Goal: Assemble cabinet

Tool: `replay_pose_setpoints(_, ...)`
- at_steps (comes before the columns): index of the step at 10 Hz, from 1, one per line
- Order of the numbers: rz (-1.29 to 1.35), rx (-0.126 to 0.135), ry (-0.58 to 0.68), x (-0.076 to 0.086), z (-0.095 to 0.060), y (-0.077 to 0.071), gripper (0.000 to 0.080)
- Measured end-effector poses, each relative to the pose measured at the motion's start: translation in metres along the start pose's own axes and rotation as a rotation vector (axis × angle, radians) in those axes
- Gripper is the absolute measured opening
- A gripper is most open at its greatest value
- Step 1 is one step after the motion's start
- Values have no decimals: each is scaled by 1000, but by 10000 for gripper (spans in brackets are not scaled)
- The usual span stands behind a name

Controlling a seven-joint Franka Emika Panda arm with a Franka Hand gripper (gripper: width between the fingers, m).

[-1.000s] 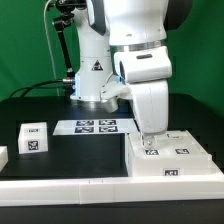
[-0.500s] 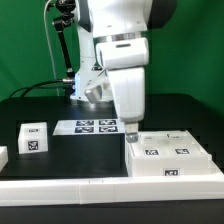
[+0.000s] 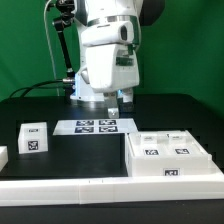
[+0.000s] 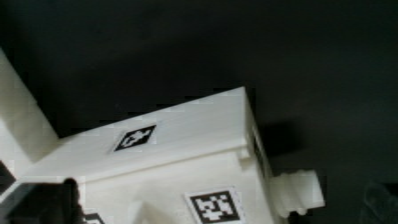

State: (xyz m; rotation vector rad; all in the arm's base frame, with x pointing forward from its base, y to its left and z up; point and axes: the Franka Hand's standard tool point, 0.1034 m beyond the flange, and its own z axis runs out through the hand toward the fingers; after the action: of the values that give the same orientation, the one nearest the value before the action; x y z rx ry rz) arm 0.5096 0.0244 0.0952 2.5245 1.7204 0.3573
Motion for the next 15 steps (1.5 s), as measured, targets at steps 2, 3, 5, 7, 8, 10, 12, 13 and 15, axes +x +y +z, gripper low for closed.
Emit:
replay_pose_setpoints(2,1,0,3,-6,2,-14,797)
replay_pose_setpoints(3,9,-1,4,-5,3,-14,797)
replay_pose_setpoints(5,29,-7,9,-6,3,-14,797)
replay_pose_setpoints(7,238,-38,40,-5,4,-17,797)
replay_pose_setpoints(8,398,-37,51,-1,6,-19,797)
replay_pose_setpoints(10,656,-20,66,17,8,-28,797)
replay_pose_setpoints(12,754,-14,68,20,9,-30,797)
replay_pose_setpoints(13,812,-12,69,20,9,-30,797)
replay_pose_setpoints(15,991,-6,73,21,8,-31,797)
